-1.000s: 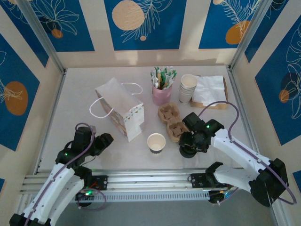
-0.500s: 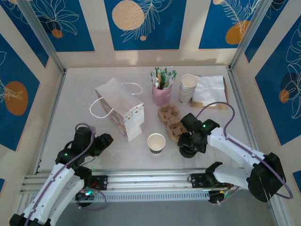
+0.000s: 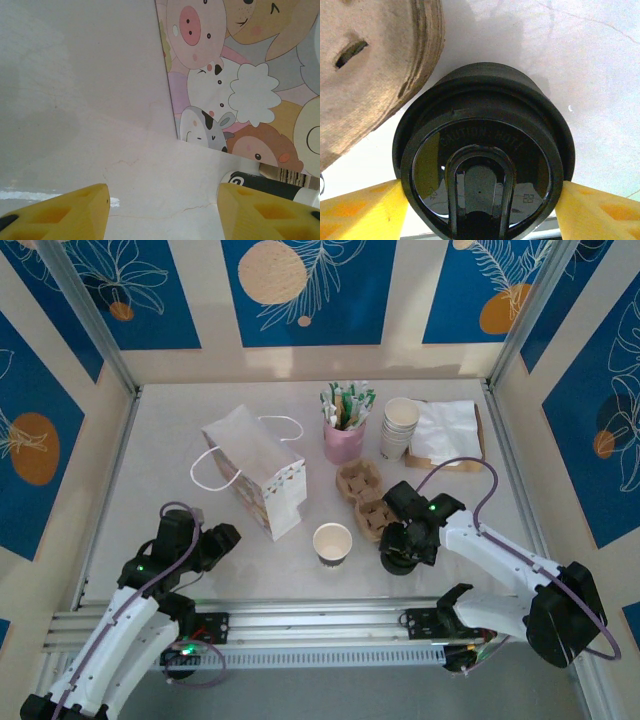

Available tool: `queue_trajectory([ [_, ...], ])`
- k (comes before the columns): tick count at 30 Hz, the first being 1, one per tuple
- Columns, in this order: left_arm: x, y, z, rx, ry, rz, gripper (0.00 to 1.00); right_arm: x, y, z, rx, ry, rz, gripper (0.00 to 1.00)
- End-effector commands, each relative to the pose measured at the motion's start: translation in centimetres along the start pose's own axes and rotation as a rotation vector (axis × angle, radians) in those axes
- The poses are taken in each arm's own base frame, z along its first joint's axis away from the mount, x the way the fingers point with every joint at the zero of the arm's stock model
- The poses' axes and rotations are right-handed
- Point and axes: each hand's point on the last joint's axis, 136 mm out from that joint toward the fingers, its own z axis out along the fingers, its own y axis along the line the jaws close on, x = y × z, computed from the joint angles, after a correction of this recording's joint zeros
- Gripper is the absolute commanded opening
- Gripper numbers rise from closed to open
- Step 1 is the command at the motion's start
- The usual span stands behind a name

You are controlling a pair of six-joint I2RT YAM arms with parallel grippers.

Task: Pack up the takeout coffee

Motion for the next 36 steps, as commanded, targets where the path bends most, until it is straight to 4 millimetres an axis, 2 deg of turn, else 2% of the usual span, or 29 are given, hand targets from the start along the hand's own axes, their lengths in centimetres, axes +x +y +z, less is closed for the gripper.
queue_trajectory([
  [1,0.0,-0.2,-0.3,-0.002,-0.004,0.003,0.59,-0.1,-0.1,-0.8,-0.013,-0.016,0.023,0.75],
  [10,0.1,-0.2,-0.2,-0.001,-0.003,0.004,0.58,0.1,0.0,-2.3,-0.043,-0.028,-0.005,0.72],
  [15,0.1,-0.3,-0.2,0.002,-0.002,0.009,0.59,0.2,0.2,-4.0,-0.059,-0.025,-0.032,0.71],
  [22,0.0,-0.2,-0.2,-0.001,-0.005,0.016,0.58,0.7,1.9,-7.9,-0.116,-0.054,-0.12,0.71],
  [27,0.1,-0.2,-0.1,-0.001,0.001,0.018,0.59,1.3,4.5,-10.2,-0.16,-0.073,-0.191,0.7],
  [30,0.2,0.1,0.0,-0.007,0.002,0.017,0.59,2.0,5.6,-10.6,-0.16,-0.076,-0.232,0.7],
  [34,0.3,-0.1,0.0,0.0,0.007,0.018,0.58,2.2,5.5,-9.7,-0.112,-0.066,-0.233,0.7],
  [36,0.3,0.0,0.0,-0.003,0.009,0.019,0.58,2.2,6.1,-9.8,-0.126,-0.069,-0.243,0.69],
])
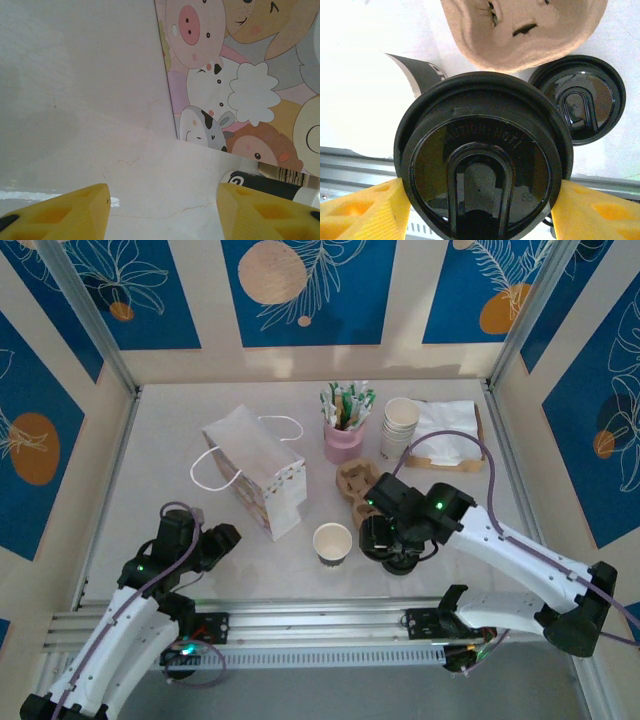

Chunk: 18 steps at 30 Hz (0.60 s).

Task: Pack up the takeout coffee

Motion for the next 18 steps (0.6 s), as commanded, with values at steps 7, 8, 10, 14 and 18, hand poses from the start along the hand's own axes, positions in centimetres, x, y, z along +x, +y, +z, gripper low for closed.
queue_trajectory([
  [7,0.3,0.2,-0.2,-0.011,0.002,0.013,0.59,-1.0,4.3,-1.2,-0.04,-0.033,-0.114,0.69],
  [8,0.3,0.2,-0.2,-0.01,0.0,0.012,0.59,-0.9,5.0,-1.1,-0.036,-0.026,-0.144,0.69],
  [10,0.2,0.2,-0.3,-0.009,-0.001,0.014,0.58,-1.0,5.9,-0.7,-0.016,-0.015,-0.186,0.69],
  [14,0.3,0.3,-0.3,-0.013,0.001,0.015,0.58,-0.9,7.6,0.5,0.019,0.017,-0.255,0.69],
  [18,0.3,0.3,-0.3,-0.014,0.001,0.016,0.58,-0.8,9.2,1.5,0.046,0.043,-0.315,0.69],
])
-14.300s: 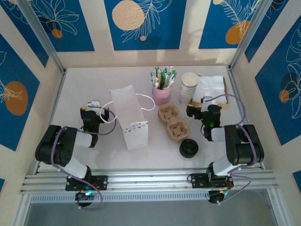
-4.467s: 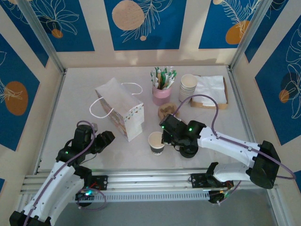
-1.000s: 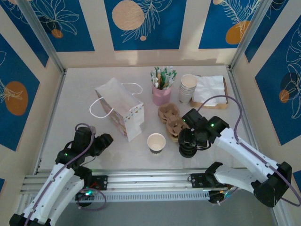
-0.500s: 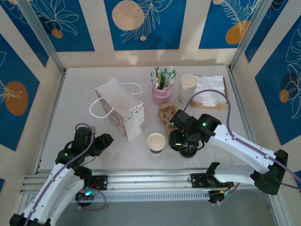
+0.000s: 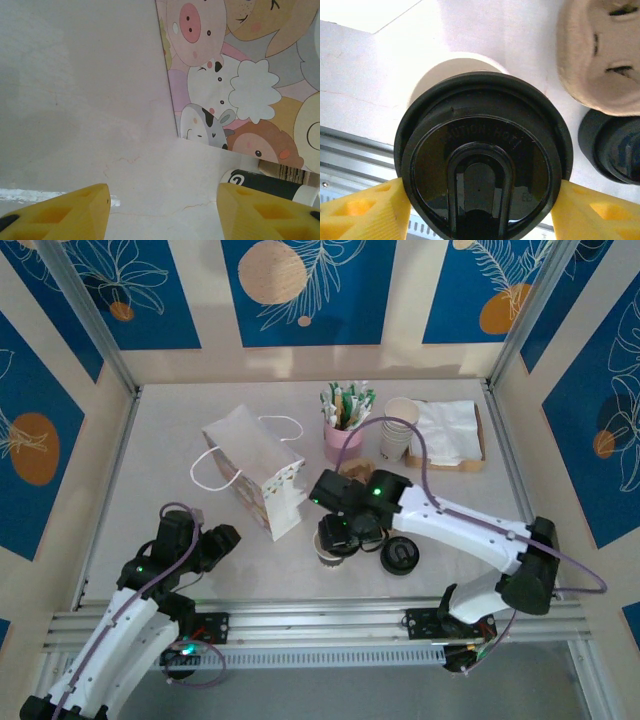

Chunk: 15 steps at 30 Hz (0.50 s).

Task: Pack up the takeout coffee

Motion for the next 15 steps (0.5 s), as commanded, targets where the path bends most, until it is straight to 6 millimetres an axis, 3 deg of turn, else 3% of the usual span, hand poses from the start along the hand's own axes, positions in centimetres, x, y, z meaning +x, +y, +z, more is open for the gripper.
queue_trajectory([
  [1,0.2,0.3,-0.1,-0.015,0.001,0.014,0.59,-0.2,1.0,0.0,0.026,0.013,-0.075,0.69],
  [15,0.3,0.6,0.1,-0.025,0.001,0.015,0.59,-0.3,0.6,1.9,0.133,0.051,-0.121,0.7],
])
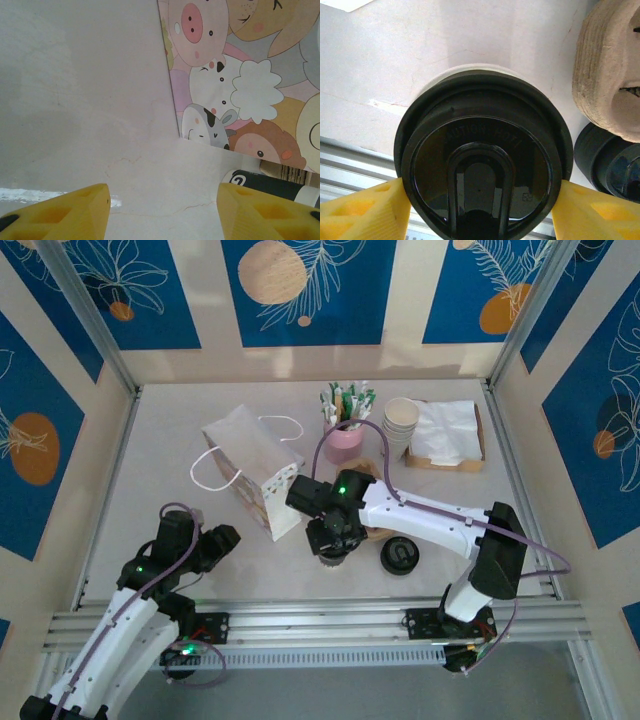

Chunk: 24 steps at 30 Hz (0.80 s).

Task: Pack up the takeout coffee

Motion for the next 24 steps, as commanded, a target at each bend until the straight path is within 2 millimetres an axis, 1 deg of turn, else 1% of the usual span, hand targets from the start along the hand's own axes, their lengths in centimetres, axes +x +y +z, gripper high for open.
queue_trajectory([
  [1,0.2,0.5,0.1,-0.02,0.001,0.014,0.59,0.1,-0.3,-0.4,0.026,-0.001,-0.018,0.7],
  [7,0.3,0.6,0.2,-0.022,0.002,0.011,0.59,0.2,0.1,0.3,0.019,0.019,-0.014,0.7],
  [14,0.3,0.5,0.2,-0.019,0.004,0.01,0.58,0.5,0.2,1.0,0.008,0.022,0.015,0.69],
  [18,0.3,0.5,0.1,-0.019,0.006,0.009,0.58,0.6,0.5,1.0,-0.031,0.014,0.033,0.69],
  [24,0.3,0.4,0.1,-0.017,0.005,0.009,0.58,0.3,-0.5,0.0,-0.018,-0.018,0.062,0.69],
])
